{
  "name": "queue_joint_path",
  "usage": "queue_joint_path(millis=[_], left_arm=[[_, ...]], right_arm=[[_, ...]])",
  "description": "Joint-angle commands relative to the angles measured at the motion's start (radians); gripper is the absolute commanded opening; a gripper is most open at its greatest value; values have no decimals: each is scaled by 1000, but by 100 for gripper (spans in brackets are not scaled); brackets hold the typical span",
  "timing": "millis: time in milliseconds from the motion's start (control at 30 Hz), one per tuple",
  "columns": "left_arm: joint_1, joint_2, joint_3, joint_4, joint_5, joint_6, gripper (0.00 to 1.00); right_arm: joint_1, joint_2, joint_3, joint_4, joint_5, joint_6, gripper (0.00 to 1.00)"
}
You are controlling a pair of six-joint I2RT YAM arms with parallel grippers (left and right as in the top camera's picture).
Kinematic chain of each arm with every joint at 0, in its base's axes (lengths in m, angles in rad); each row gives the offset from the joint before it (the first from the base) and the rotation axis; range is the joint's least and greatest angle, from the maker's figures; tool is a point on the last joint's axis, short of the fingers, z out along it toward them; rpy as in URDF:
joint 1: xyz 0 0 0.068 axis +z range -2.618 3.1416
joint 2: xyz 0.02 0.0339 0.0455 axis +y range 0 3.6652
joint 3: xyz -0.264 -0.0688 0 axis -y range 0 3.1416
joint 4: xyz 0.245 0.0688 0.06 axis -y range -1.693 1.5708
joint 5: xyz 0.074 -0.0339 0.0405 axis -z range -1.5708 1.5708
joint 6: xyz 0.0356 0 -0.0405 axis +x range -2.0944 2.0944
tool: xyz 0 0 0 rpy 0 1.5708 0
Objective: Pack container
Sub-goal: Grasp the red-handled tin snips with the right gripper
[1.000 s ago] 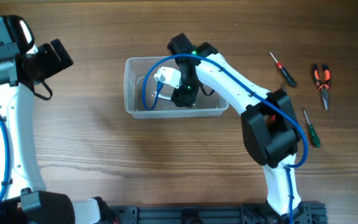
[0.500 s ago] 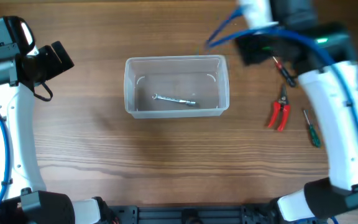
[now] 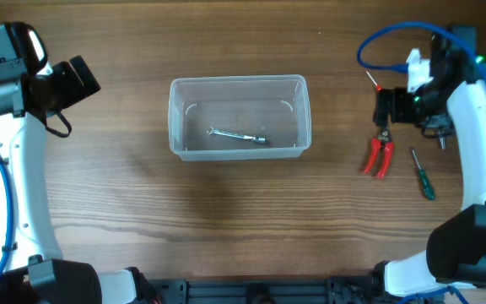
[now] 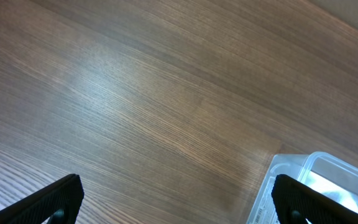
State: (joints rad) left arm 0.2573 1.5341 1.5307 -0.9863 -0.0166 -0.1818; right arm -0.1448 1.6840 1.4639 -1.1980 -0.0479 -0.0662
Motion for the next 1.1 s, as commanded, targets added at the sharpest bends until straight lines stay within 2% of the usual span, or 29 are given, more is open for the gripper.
queue_joint_path(millis=[0, 100, 367, 900, 1067], left_arm=[[2, 3, 2, 3, 16, -13, 100], [2, 3, 2, 5, 16, -13, 100], [2, 3, 2, 5, 16, -13, 100], [2, 3, 2, 5, 16, -13, 100], [2, 3, 2, 5, 16, -13, 100]], right_arm=[[14, 3, -126, 90, -28, 132, 100], [16, 5, -200, 182, -16, 216, 99], [54, 19, -325, 336, 18, 332, 99], [82, 57, -498, 528, 17, 331, 98], [82, 99, -502, 554, 25, 331, 95]])
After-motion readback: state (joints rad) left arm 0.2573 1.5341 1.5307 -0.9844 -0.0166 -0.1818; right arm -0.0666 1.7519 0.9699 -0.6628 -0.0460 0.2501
